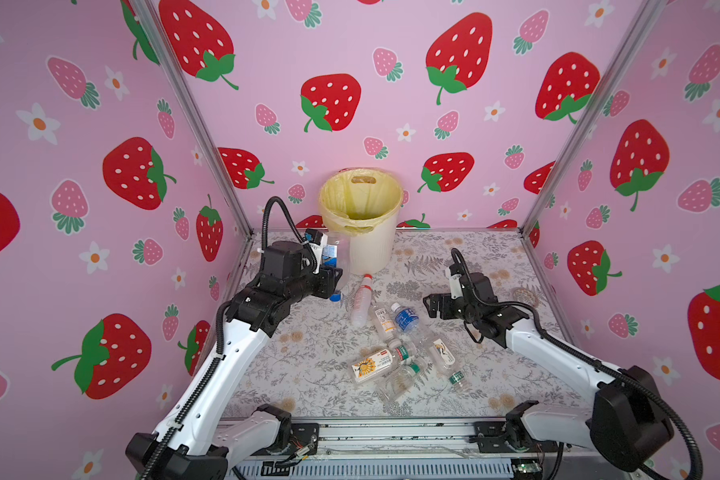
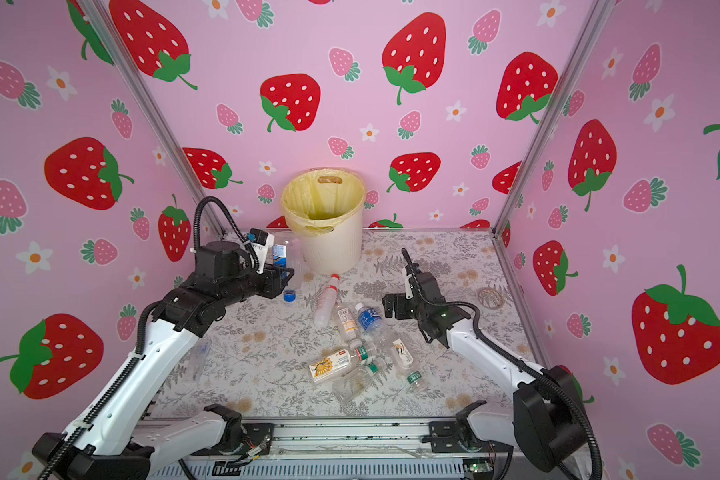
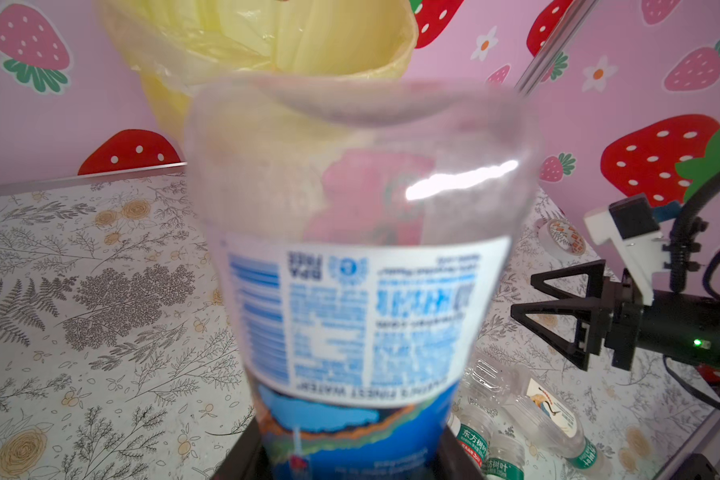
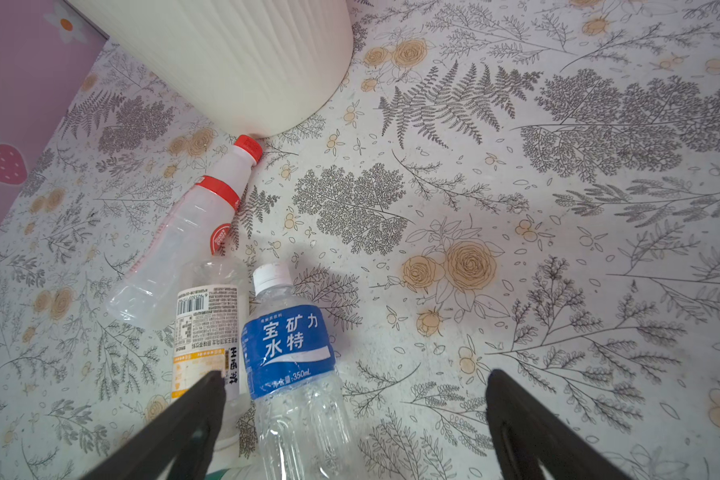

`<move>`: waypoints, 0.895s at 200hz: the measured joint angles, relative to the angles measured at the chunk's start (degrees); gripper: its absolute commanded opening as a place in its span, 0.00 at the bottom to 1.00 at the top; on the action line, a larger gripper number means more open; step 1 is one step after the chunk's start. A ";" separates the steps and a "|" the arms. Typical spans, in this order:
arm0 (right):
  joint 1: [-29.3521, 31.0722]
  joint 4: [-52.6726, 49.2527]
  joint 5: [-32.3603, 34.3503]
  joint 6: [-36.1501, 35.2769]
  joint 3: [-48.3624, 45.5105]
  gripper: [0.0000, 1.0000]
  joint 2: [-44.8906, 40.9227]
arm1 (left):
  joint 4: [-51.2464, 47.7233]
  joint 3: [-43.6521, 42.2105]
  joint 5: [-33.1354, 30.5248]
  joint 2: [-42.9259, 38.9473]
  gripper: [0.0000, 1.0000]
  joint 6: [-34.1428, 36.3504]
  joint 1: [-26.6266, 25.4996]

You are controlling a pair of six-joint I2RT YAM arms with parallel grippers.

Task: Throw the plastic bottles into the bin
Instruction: 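Lift the Artesian bottle with the left gripper and carry it toward the bin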

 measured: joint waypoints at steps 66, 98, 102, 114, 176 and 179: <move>-0.02 1.36 0.04 0.66 1.70 0.99 2.99 | 8.39 -10.97 3.34 -7.63 0.33 -4.83 4.09; -0.02 1.38 0.07 0.61 1.70 0.99 3.08 | 12.72 -17.92 2.93 -13.22 0.33 -7.80 4.42; -0.02 1.38 0.07 0.61 1.70 0.99 3.08 | 13.20 -18.88 2.73 -14.08 0.33 -8.24 4.44; -0.04 1.38 0.09 0.61 1.70 0.99 3.06 | 14.21 -21.11 1.92 -16.02 0.33 -9.31 4.48; -0.57 1.38 0.26 0.42 1.62 0.99 2.51 | 15.96 -23.87 -0.02 -17.99 0.34 -11.15 4.79; -0.59 1.38 0.26 0.39 1.62 0.99 2.47 | 15.96 -23.78 -0.02 -17.77 0.34 -11.13 4.79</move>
